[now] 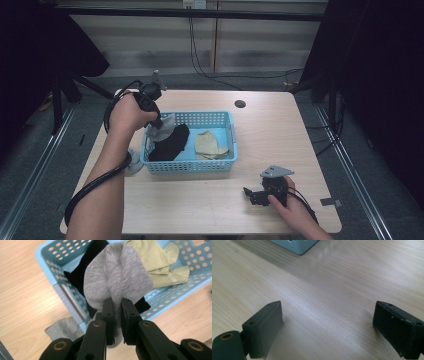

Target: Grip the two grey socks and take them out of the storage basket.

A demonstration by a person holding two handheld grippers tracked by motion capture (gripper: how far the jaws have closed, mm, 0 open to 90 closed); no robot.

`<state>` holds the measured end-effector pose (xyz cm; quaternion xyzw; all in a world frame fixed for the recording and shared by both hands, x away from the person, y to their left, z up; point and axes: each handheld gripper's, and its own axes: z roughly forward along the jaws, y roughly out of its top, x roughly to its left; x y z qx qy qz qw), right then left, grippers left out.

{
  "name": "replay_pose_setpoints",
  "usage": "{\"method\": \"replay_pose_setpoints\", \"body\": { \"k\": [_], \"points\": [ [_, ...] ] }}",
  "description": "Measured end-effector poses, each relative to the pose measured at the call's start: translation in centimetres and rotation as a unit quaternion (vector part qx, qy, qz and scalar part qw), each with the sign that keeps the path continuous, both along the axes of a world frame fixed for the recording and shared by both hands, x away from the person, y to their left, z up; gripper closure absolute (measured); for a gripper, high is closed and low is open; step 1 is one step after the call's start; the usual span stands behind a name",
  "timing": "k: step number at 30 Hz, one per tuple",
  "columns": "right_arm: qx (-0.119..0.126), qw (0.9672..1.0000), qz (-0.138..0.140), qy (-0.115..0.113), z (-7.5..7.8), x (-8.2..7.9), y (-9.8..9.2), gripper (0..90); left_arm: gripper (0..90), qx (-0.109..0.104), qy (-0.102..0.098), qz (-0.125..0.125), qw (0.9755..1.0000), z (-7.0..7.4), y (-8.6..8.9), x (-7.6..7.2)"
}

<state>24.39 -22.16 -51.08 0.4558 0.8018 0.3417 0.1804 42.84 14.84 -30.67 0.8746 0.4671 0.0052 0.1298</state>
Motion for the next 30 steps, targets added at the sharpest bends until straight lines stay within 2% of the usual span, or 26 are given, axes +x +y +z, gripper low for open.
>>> {"method": "replay_pose_setpoints", "body": {
  "k": [4, 13, 22, 27, 29, 30],
  "points": [
    [0.0, 1.0, 0.0, 0.0, 0.0, 0.0, 0.0, 8.7, 82.3, 0.006, 0.0, 0.009, 0.9999, 0.1, 1.4, -0.3],
    [0.0, 1.0, 0.0, 0.0, 0.0, 0.0, 0.0, 8.7, 81.5, 0.001, -0.004, 0.034, 0.9994, 0.5, 4.4, -1.0],
    [0.0, 1.0, -0.001, 0.001, 0.0, 0.0, 0.0, 8.7, 81.6, 0.004, 0.006, 0.066, 0.9978, -0.4, 7.2, -1.4],
    [0.0, 1.0, 0.0, 0.0, 0.0, 0.0, 0.0, 8.7, 81.1, 0.012, 0.002, 0.083, 0.9965, -1.3, 8.5, -1.7],
    [0.0, 1.0, 0.0, 0.0, 0.0, 0.0, 0.0, 8.7, 81.1, 0.02, 0.003, 0.082, 0.9965, -1.7, 9.0, -1.7],
    [0.0, 1.0, 0.0, 0.0, 0.0, 0.0, 0.0, 8.7, 81.1, 0.016, 0.003, 0.087, 0.9961, -1.8, 9.2, -1.7]
  ]
}}
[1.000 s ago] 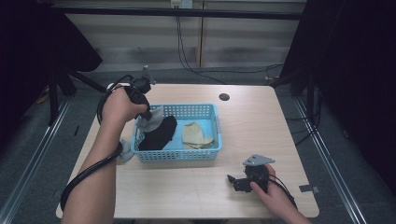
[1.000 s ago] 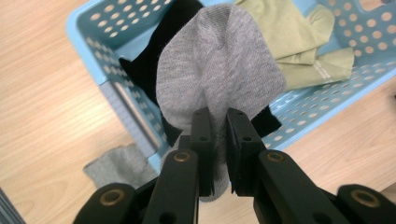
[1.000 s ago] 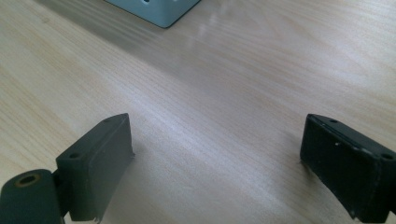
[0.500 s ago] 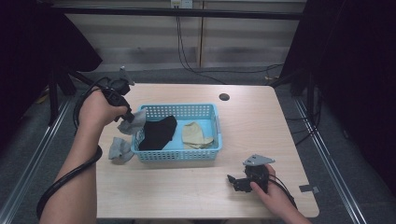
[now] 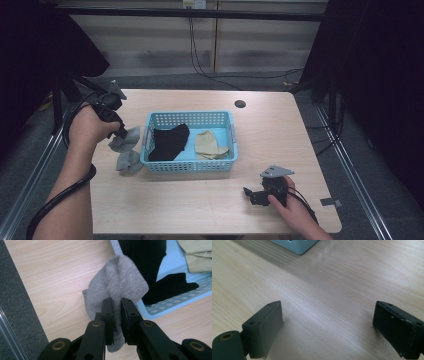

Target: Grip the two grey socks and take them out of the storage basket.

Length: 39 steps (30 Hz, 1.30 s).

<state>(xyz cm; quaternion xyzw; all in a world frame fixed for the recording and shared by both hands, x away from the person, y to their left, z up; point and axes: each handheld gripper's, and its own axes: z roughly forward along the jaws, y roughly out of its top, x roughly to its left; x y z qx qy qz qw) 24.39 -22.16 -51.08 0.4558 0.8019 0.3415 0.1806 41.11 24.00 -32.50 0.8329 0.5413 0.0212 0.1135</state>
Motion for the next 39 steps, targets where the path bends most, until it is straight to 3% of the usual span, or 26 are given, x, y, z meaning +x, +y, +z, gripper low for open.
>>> {"method": "replay_pose_setpoints", "body": {
  "k": [9, 14, 24, 29, 33, 36, 39],
  "points": [
    [0.001, 1.0, 0.0, -0.001, 0.0, 0.0, 0.0, 8.7, 81.3, -0.005, 0.0, 0.022, 0.9997, -2.2, 1.6, 0.0],
    [0.0, 1.0, 0.0, -0.001, 0.0, 0.0, 0.0, 8.7, 82.1, -0.001, 0.002, 0.008, 1.0, -3.3, 1.3, 0.1],
    [0.001, 1.0, -0.001, 0.0, 0.0, 0.0, 0.0, 8.7, 50.2, -0.005, -0.027, 0.003, 0.9996, -2.9, 0.4, -0.5],
    [0.001, 1.0, -0.001, 0.0, 0.0, 0.0, 0.0, 8.7, 39.2, -0.013, -0.028, -0.008, 0.9995, -3.0, 0.0, -1.2],
    [0.001, 1.0, -0.001, 0.0, 0.0, 0.0, 0.0, 8.7, 36.2, -0.01, -0.039, -0.022, 0.9989, -3.2, -0.3, -2.0],
    [0.001, 1.0, -0.001, 0.0, 0.0, 0.0, 0.0, 8.7, 31.9, -0.04, -0.039, -0.025, 0.9981, -3.5, -0.6, -2.7],
    [0.002, 1.0, -0.002, 0.002, 0.0, 0.0, 0.0, 8.7, 30.3, -0.03, -0.037, -0.041, 0.998, -4.1, -1.0, -3.5]
  ]
}}
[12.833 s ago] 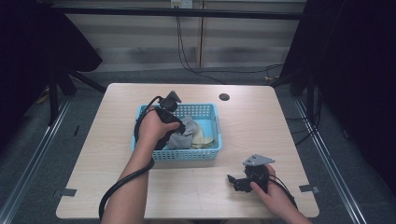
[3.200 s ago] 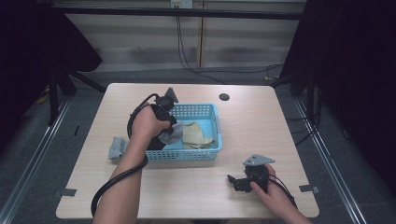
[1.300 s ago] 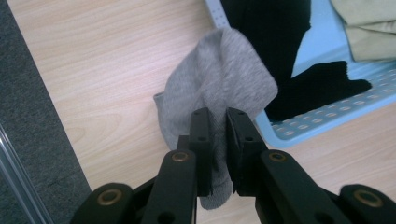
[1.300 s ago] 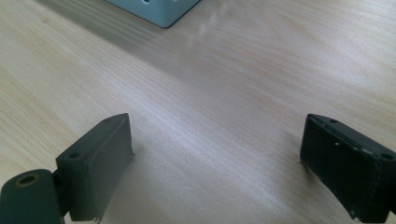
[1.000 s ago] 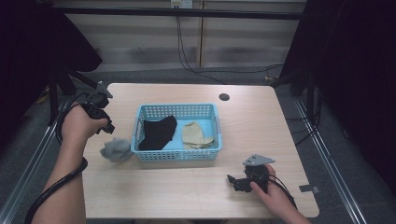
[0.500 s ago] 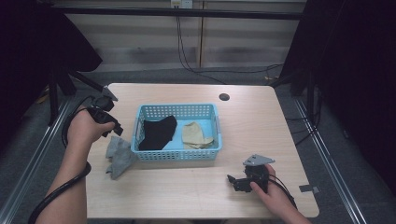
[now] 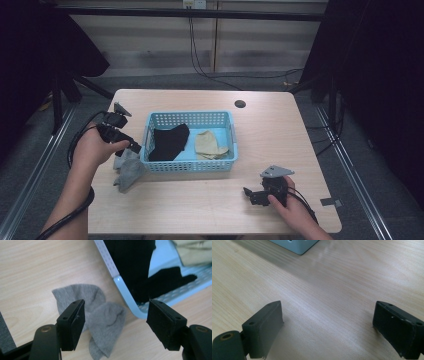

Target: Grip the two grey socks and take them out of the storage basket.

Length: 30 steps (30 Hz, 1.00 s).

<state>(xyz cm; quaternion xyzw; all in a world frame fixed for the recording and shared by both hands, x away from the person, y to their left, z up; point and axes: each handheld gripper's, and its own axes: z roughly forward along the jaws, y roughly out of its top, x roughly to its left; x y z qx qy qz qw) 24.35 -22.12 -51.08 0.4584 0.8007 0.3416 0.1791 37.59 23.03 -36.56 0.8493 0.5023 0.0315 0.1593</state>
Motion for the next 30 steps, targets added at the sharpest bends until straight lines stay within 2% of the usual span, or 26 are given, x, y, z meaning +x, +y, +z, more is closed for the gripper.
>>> {"method": "replay_pose_setpoints", "body": {
  "k": [5, 8, 14, 15, 23, 24, 27, 30],
  "points": [
    [-0.001, 1.0, 0.001, 0.0, 0.0, 0.0, 0.0, 8.7, 29.4, -0.009, 0.006, -0.01, 0.9999, -0.9, -0.4, -1.1],
    [-0.001, 1.0, 0.001, 0.001, 0.0, 0.0, 0.0, 8.7, 29.4, -0.007, 0.005, -0.024, 0.9997, -1.4, -0.9, -1.8],
    [-0.001, 1.0, 0.001, 0.0, 0.0, 0.0, 0.0, 8.7, 29.3, -0.023, 0.006, -0.041, 0.9989, -2.5, -2.1, -3.4],
    [-0.001, 1.0, 0.001, 0.001, 0.0, 0.0, 0.0, 8.7, 29.3, -0.024, 0.009, -0.05, 0.9984, -2.7, -2.3, -3.6],
    [-0.001, 1.0, 0.001, 0.0, 0.0, 0.0, 0.0, 8.8, 29.3, -0.043, 0.016, -0.065, 0.9968, -4.2, -3.8, -5.5],
    [-0.001, 1.0, 0.001, 0.001, 0.0, 0.0, 0.0, 8.7, 29.2, -0.041, 0.015, -0.073, 0.9964, -4.5, -3.8, -5.7],
    [0.0, 1.0, 0.0, 0.001, 0.0, 0.0, 0.0, 8.7, 29.3, -0.044, 0.021, -0.076, 0.9959, -5.4, -4.2, -6.2],
    [-0.001, 1.0, 0.001, 0.001, 0.0, 0.0, 0.0, 8.7, 29.3, -0.049, 0.018, -0.078, 0.9956, -6.3, -4.7, -6.7]
  ]
}}
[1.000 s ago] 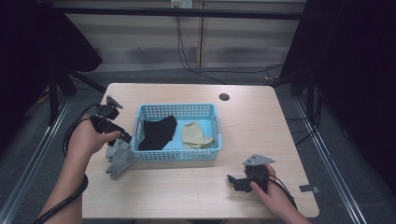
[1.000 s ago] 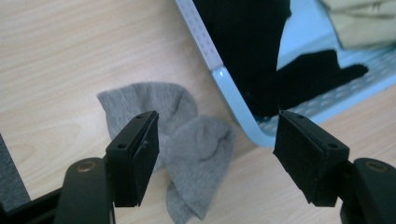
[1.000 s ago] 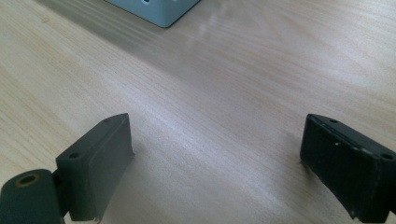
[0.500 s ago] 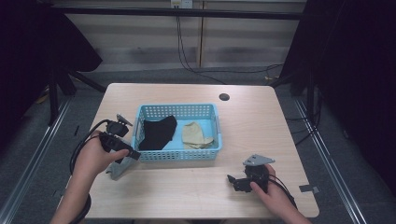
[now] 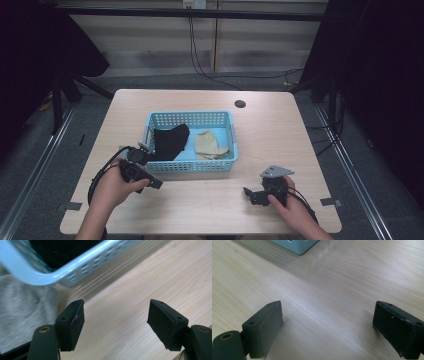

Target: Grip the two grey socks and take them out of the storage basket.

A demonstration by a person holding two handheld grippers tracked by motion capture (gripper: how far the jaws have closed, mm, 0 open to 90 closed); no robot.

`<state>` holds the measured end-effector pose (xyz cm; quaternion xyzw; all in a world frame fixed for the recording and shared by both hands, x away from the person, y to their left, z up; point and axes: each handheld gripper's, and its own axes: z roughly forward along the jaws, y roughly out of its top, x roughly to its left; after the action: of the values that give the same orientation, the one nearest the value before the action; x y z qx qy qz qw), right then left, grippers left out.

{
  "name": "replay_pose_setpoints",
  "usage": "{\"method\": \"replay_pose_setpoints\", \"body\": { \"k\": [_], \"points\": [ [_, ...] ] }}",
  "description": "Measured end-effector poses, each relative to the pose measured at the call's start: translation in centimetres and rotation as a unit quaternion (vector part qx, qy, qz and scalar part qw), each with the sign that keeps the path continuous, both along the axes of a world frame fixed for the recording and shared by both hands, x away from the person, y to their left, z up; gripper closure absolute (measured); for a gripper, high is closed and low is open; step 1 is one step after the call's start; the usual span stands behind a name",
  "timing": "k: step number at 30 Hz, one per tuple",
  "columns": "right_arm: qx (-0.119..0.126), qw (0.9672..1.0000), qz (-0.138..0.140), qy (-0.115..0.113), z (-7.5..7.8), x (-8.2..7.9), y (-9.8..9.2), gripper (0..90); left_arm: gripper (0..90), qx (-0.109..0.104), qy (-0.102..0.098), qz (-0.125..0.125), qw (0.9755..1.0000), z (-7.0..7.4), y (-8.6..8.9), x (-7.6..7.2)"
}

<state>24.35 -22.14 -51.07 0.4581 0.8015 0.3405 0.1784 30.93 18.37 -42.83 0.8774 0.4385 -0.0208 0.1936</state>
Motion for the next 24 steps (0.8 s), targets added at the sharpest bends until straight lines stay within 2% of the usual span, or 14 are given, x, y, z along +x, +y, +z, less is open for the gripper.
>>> {"method": "replay_pose_setpoints", "body": {
  "k": [8, 11, 13, 16, 19, 20, 24],
  "points": [
    [0.0, 1.0, 0.0, 0.0, 0.0, 0.0, 0.0, 8.7, 29.3, -0.007, -0.01, -0.024, 0.9996, -2.0, -1.7, -1.2],
    [0.0, 1.0, 0.001, -0.001, 0.0, 0.0, 0.0, 8.7, 29.3, -0.021, -0.016, -0.031, 0.9992, -2.7, -2.4, -1.6],
    [0.0, 1.0, 0.0, -0.001, 0.0, 0.0, 0.0, 8.7, 29.3, -0.013, -0.025, -0.037, 0.9989, -3.1, -2.8, -1.8],
    [-0.001, 1.0, 0.002, -0.003, 0.0, 0.0, 0.0, 8.7, 28.9, -0.017, -0.041, -0.046, 0.998, -3.9, -3.5, -2.2],
    [-0.001, 1.0, 0.003, -0.003, 0.0, 0.0, 0.0, 8.8, 27.5, -0.012, -0.057, -0.071, 0.9958, -4.8, -4.2, -2.6],
    [0.0, 1.0, 0.001, -0.001, 0.0, 0.0, 0.0, 8.7, 24.5, -0.014, -0.06, -0.074, 0.9954, -4.8, -4.4, -2.7],
    [-0.001, 1.0, 0.002, -0.003, 0.0, 0.0, 0.0, 8.8, 24.7, -0.022, -0.069, -0.087, 0.9936, -4.9, -4.8, -3.0]
  ]
}}
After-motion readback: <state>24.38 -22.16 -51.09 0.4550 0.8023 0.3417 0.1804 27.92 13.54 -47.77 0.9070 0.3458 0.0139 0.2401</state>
